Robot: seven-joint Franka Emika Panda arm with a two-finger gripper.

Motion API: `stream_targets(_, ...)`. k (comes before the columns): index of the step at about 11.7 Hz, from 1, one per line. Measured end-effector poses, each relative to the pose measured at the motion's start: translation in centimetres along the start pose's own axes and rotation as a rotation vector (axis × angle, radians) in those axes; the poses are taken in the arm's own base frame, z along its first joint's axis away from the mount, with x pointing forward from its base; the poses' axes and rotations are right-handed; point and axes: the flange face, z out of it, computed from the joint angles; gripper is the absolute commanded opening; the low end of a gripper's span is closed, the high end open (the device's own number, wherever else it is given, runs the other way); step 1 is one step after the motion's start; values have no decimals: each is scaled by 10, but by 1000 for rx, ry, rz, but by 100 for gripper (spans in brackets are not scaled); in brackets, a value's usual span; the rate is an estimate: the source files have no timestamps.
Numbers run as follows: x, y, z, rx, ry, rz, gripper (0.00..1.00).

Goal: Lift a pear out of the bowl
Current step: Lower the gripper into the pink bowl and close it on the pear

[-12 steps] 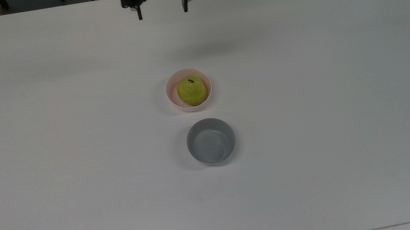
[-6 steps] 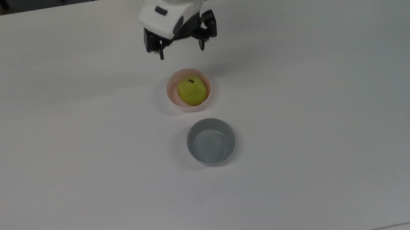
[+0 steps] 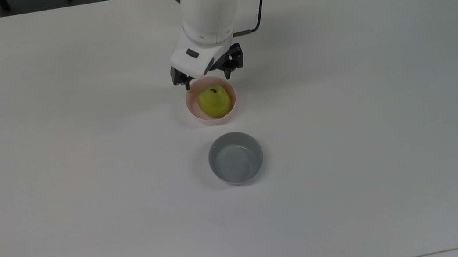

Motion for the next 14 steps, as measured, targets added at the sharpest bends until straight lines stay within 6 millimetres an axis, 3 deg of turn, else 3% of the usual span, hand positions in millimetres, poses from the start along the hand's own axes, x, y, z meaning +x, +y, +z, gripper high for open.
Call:
stream_targets(4, 10, -3, 25, -3, 5, -9, 82)
stream_targets(12, 20, -13, 44, -2, 29, -27, 82)
stream_targets(14, 22, -14, 49, -3, 29, -28, 59)
